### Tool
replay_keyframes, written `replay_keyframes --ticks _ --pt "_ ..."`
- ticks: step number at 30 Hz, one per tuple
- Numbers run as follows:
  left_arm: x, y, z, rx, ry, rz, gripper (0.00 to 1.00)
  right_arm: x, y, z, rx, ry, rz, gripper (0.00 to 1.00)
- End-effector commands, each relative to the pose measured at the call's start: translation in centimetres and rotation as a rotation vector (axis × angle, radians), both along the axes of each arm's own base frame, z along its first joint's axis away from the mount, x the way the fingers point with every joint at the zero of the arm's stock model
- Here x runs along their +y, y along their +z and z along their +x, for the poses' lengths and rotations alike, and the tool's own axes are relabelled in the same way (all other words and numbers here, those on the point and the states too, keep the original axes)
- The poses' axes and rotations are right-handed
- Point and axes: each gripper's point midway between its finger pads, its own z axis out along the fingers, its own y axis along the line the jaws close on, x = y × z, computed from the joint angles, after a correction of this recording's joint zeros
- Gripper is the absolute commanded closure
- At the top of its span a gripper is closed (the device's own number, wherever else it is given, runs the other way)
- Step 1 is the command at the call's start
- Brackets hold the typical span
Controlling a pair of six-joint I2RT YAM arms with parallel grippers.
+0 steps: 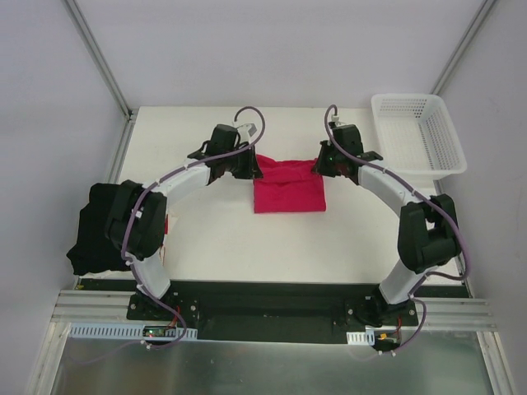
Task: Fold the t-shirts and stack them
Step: Fold the long partially folded tshirt into a neat square
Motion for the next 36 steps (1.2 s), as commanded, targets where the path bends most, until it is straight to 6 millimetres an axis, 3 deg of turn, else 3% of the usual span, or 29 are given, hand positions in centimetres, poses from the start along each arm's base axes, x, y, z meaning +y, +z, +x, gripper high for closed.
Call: replay_keyframes --ticks 1,7,12,19,20,22,23,25,27,30,34,35,36 --pt "-0.9 1.7 2.7 -0.036 -0.01 -0.059 1.0 0.1 1.4 3.1 -0.055 -0.018 0.046 0.99" --pt "-1.8 -0.3 4.4 0.02 -0.025 -0.081 1.0 -0.1 -0.2 4.8 -0.013 -0.03 0.07 0.99" --pt "-1.3 -2.4 5.2 0.071 -0.014 -0.085 1.0 0.4 -1.2 6.0 0.009 -0.032 0.101 0.99" --pt "-1.0 -3.2 5.9 0.082 -0.004 -0.081 1.0 0.7 -3.0 7.1 0.038 -0.031 0.111 0.98" --pt "-1.0 -3.3 6.0 0.08 -0.002 -0.078 0.88 0.8 -3.1 7.2 0.042 -0.032 0.111 0.96" --pt "-0.8 -3.4 6.1 0.075 0.003 -0.069 0.75 0.6 -3.3 7.5 0.04 -0.04 0.105 0.86" --pt "-0.6 -3.6 6.2 0.068 0.014 -0.056 0.6 0.6 -3.3 7.7 0.037 -0.038 0.105 0.82" --pt "-0.3 -3.6 6.4 0.052 0.017 -0.04 0.45 0.6 -3.3 8.1 0.037 -0.043 0.104 0.75" --pt "-0.2 -3.0 6.9 0.022 0.015 -0.033 0.32 0.4 -3.3 8.4 0.041 -0.048 0.1 0.7" --pt "-0.2 -1.2 7.5 -0.02 0.008 -0.049 0.24 -0.4 -2.5 9.2 0.023 -0.064 0.094 0.67" --pt "-0.2 3.2 7.2 -0.098 0.0 -0.086 0.23 -2.4 -0.3 10.4 -0.03 -0.095 0.061 0.65" --pt "-0.1 5.6 6.8 -0.141 -0.003 -0.104 0.23 -2.9 0.3 10.6 -0.041 -0.103 0.055 0.65" --pt "0.1 5.9 6.1 -0.144 -0.005 -0.106 0.22 -3.7 1.5 10.5 -0.061 -0.117 0.048 0.65"
